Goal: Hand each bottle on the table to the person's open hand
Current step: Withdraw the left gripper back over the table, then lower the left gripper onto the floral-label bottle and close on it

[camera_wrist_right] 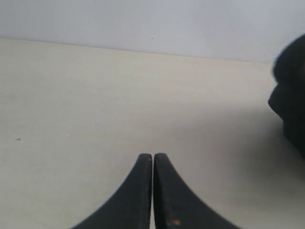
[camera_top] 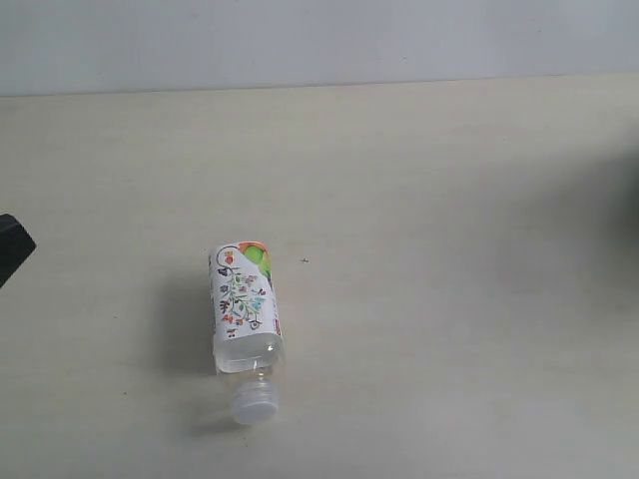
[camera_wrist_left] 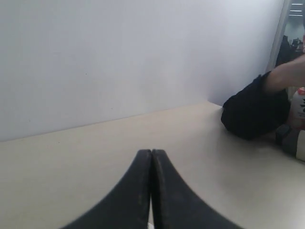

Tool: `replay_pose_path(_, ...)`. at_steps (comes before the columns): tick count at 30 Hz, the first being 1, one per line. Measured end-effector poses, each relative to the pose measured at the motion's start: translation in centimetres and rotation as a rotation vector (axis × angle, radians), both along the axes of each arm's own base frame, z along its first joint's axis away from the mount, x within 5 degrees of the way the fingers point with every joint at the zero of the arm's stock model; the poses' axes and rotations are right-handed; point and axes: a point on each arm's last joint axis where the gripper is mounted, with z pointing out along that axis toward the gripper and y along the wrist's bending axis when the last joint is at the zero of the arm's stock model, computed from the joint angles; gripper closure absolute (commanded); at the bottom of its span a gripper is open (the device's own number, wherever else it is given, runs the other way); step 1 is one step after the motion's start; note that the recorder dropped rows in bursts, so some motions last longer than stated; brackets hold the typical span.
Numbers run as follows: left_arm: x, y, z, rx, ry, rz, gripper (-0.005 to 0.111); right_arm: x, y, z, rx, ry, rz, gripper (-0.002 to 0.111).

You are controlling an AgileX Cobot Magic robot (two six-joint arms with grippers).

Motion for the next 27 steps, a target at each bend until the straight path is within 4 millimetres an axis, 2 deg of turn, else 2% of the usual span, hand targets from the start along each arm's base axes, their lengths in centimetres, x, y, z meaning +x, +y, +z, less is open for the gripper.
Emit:
replay_pose_path(15,0.0,0.0,-0.1,0.018,-0.004,0.000,0.104,0.0,0.0,0.0,0.000,0.000,0.000,0.107)
replay_pose_path(18,0.3,0.2,-0.1,-0.031,0.034,0.033,0.104,0.0,0.0,0.0,0.000,0.000,0.000,0.107)
replay_pose_path(19,0.5,0.1,0.1,-0.046,0.070,0.044,0.104,0.0,0.0,0.0,0.000,0.000,0.000,0.107)
replay_pose_path(22,2.2,-1.5,2.9,-0.018,0.184,0.019,0.104,0.0,0.0,0.0,0.000,0.000,0.000,0.107)
replay_pose_path(25,3.6,-2.8,4.7,0.016,0.266,-0.005,0.103,0.0,0.0,0.0,0.000,0.000,0.000,0.107)
replay_pose_path(27,4.5,-3.8,5.4,0.042,0.356,-0.021,0.096,0.0,0.0,0.0,0.000,0.000,0.000,0.107)
